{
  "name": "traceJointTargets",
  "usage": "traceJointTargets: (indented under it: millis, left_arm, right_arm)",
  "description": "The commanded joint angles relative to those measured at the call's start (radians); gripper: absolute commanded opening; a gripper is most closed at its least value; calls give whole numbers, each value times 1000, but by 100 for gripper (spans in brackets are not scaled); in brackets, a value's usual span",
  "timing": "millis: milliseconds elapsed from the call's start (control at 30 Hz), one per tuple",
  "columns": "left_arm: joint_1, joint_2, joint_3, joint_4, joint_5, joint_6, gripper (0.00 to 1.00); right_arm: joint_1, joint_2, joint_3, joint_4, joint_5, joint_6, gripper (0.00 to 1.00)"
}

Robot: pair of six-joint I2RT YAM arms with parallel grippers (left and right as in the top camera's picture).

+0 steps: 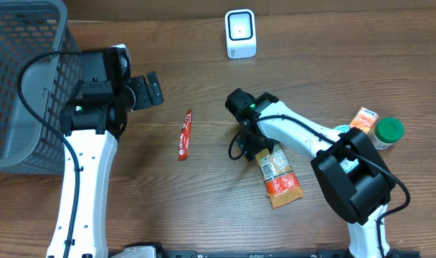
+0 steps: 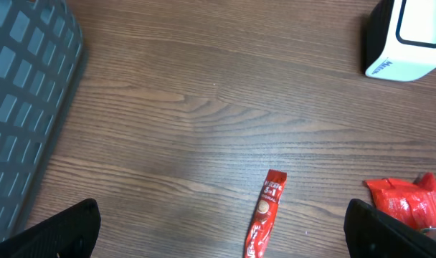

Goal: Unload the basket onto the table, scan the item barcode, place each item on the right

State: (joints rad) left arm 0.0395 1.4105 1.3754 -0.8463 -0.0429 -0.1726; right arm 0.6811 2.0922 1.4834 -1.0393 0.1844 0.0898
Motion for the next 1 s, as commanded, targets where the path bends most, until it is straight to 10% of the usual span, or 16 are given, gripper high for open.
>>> traceJointTargets:
  millis: [0,467,700,967]
  left_arm:
    - [-1,7,5,1,-12,13,100]
    - [-1,7,5,1,-12,13,100]
    - [-1,7,5,1,-12,13,100]
    - [-1,7,5,1,-13,13,100]
  right_arm:
    - [-3,8,11,2,39,70,90]
    - [-3,8,10,47,-58,124,100]
    - [-3,8,10,23,-58,124,58]
    - [-2,8,10,23,-59,124,46]
